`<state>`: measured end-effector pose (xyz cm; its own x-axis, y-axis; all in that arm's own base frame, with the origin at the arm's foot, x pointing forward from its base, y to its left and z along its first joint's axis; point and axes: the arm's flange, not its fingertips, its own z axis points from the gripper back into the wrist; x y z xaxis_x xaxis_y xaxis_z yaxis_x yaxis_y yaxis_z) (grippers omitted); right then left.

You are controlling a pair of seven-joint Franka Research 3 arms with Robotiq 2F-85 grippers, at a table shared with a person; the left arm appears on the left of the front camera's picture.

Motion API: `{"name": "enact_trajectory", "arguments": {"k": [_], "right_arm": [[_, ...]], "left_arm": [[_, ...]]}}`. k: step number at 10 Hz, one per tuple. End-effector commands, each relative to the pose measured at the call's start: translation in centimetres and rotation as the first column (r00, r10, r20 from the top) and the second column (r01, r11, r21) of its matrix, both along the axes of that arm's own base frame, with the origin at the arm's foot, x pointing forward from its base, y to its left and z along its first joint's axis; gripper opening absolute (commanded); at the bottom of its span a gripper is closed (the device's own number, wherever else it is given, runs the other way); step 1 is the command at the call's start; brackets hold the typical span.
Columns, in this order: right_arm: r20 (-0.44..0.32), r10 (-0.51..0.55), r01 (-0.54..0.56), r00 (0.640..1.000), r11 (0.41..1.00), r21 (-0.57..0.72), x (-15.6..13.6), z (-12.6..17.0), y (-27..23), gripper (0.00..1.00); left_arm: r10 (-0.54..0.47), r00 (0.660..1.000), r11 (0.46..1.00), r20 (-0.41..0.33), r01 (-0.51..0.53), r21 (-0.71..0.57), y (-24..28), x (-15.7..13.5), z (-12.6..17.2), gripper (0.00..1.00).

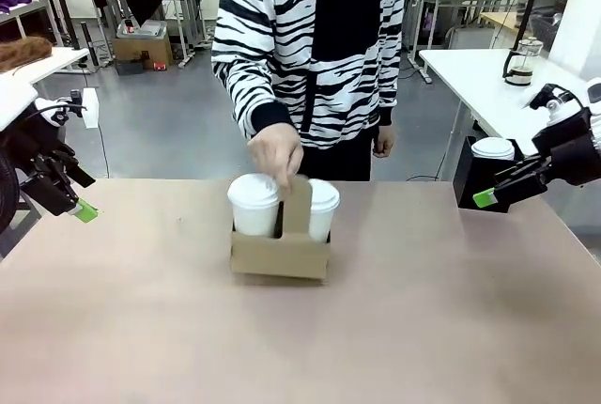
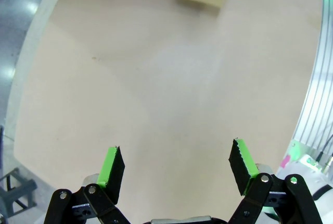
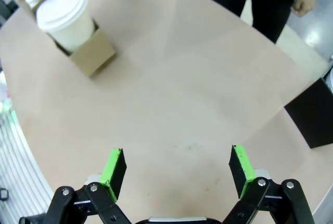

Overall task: Pour a drink into a cup and package it in a carrier.
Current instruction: Insert the held 600 ml Paper Cup into the Cup Carrier.

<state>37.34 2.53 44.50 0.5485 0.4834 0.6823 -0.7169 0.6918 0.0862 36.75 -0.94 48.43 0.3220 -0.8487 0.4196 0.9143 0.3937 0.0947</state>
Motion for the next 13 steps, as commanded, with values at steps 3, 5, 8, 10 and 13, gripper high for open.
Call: {"name": "enact_trajectory", "arguments": {"k": [3, 5, 8, 10, 13], "right_arm": [[0.023, 0.019, -0.019, 1.000, 0.999, 0.027, 0.22, -0.29, -0.19, 1.00], [0.023, 0.019, -0.019, 1.000, 0.999, 0.027, 0.22, -0.29, -0.19, 1.00], [0.023, 0.019, -0.019, 1.000, 0.999, 0.027, 0.22, -0.29, -0.19, 1.00], [0.023, 0.019, -0.019, 1.000, 0.999, 0.027, 0.22, -0.29, -0.19, 1.00], [0.023, 0.019, -0.019, 1.000, 0.999, 0.027, 0.22, -0.29, -0.19, 1.00]], "left_arm": [[0.012, 1.000, 1.000, 0.005, -0.012, -0.015, -0.08, 0.08, 0.10, 1.00], [0.012, 1.000, 1.000, 0.005, -0.012, -0.015, -0.08, 0.08, 0.10, 1.00], [0.012, 1.000, 1.000, 0.005, -0.012, -0.015, -0.08, 0.08, 0.10, 1.00], [0.012, 1.000, 1.000, 0.005, -0.012, -0.015, -0.08, 0.08, 0.10, 1.00], [0.012, 1.000, 1.000, 0.005, -0.012, -0.015, -0.08, 0.08, 0.10, 1.00]]}}
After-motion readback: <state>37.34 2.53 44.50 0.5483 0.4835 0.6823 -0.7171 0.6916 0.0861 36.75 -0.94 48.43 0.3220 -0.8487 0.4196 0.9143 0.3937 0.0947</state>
